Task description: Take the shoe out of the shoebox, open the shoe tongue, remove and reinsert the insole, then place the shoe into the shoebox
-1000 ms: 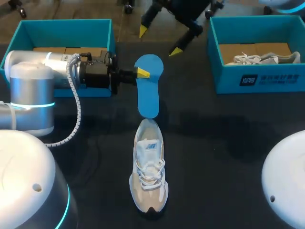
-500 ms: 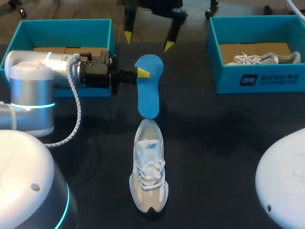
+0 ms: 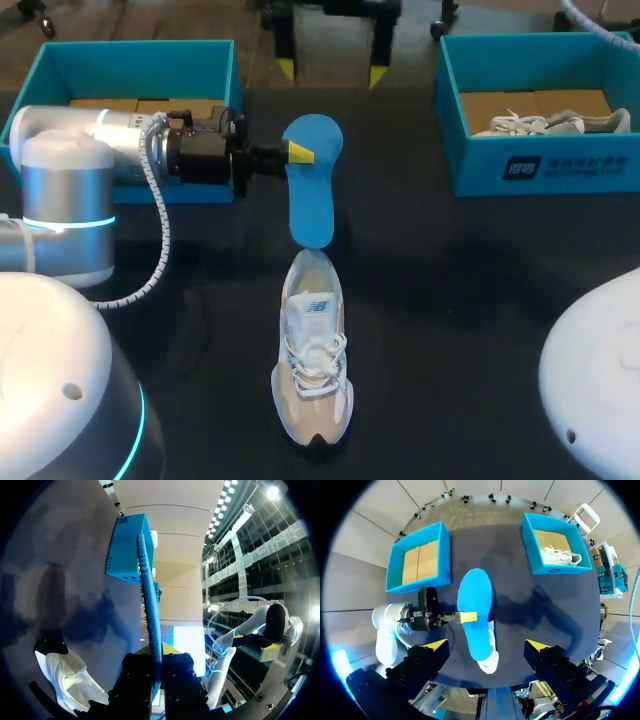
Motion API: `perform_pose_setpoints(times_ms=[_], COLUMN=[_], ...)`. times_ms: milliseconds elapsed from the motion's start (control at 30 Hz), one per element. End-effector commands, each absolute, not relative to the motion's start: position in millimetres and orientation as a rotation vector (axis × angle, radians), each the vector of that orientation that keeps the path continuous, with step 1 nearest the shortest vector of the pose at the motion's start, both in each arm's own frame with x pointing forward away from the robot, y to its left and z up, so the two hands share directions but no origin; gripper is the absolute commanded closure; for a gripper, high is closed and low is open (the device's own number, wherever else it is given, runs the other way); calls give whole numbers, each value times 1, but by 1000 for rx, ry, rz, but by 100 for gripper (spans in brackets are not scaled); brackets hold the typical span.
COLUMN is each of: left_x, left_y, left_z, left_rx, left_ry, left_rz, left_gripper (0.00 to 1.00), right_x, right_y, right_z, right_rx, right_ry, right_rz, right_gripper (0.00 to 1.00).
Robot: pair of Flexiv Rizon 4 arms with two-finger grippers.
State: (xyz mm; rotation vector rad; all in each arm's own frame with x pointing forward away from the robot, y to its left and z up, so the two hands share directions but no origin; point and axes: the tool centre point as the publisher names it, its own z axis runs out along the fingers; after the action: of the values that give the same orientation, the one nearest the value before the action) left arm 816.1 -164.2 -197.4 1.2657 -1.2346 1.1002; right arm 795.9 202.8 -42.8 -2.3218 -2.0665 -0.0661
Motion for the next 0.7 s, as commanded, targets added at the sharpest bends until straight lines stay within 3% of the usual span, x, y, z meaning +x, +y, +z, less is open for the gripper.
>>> perform_pose_setpoints(times_ms=[33, 700], left_x=[815, 815], left_y=[-164, -164], left_z=[-197, -197], left_rx=[1268, 1268], left_ry=[-1236, -1236], left_rz=[1100, 1100], left_gripper=[100, 100], right_x=[785, 799], right_y=[160, 151], right_z=[-47, -92], right_rx=[-1963, -1486], right_ry=[-1771, -1432], right_rz=[-667, -1061], right_gripper=[0, 0])
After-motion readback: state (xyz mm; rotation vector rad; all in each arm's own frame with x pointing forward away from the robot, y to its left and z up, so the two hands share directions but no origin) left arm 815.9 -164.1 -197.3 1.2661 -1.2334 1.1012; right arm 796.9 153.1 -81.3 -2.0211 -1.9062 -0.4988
